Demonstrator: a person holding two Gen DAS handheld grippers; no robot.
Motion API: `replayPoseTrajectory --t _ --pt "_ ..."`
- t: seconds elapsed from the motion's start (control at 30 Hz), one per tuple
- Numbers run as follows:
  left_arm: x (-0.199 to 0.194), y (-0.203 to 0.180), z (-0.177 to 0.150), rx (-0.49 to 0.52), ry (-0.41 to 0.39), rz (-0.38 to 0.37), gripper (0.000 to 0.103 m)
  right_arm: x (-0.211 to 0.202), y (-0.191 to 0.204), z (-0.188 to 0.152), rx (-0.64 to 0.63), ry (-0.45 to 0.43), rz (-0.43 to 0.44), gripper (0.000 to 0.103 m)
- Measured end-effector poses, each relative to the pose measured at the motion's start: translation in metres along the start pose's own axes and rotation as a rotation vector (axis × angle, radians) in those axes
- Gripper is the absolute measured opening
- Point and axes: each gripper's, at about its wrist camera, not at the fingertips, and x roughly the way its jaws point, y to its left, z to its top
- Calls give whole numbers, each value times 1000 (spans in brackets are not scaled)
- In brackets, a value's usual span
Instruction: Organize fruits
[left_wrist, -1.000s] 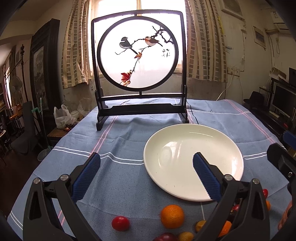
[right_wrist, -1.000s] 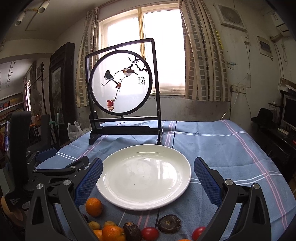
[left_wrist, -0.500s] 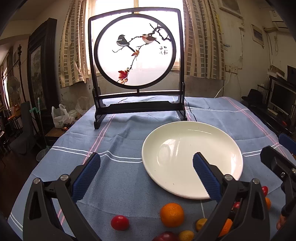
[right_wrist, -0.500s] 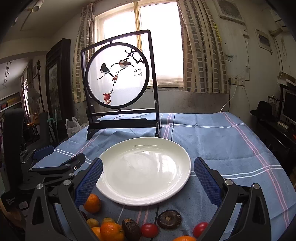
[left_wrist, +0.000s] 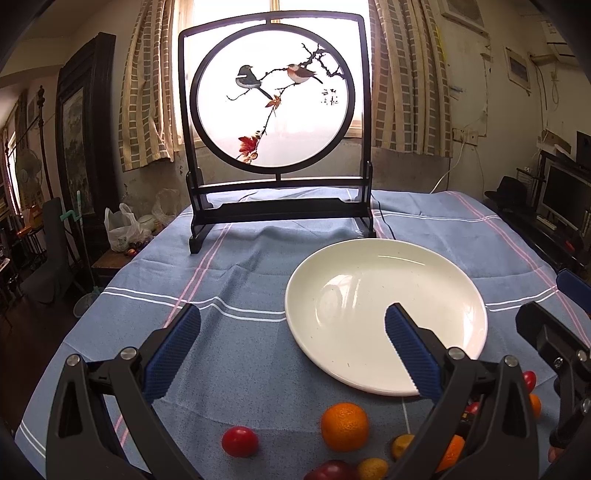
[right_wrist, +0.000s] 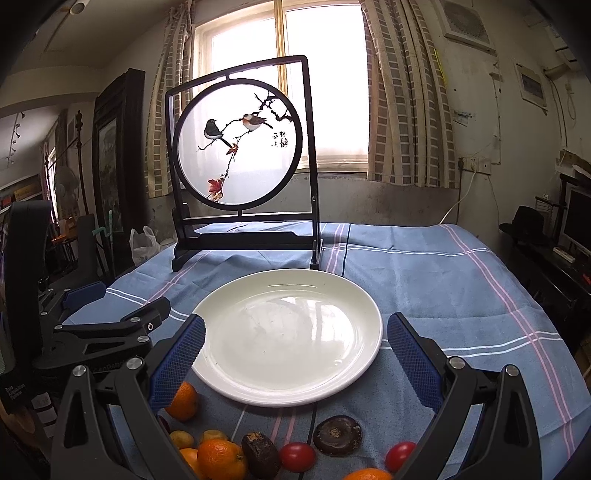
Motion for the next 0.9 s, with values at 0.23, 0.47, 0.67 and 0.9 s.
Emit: replayPoseTrajectory --t 0.23,0.47,0.67,0.9 --pt "0 0 -1 0 2 0 98 2 1 -1 -3 5 2 99" --pt "1 0 -2 -1 8 -4 98 3 1 -1 -4 9 3 99" --pt "2 0 -2 -3 11 -4 98 4 3 -3 -15 17 8 99" --pt "-1 -4 -1 6 5 -14 98 1 4 -1 -13 14 10 99"
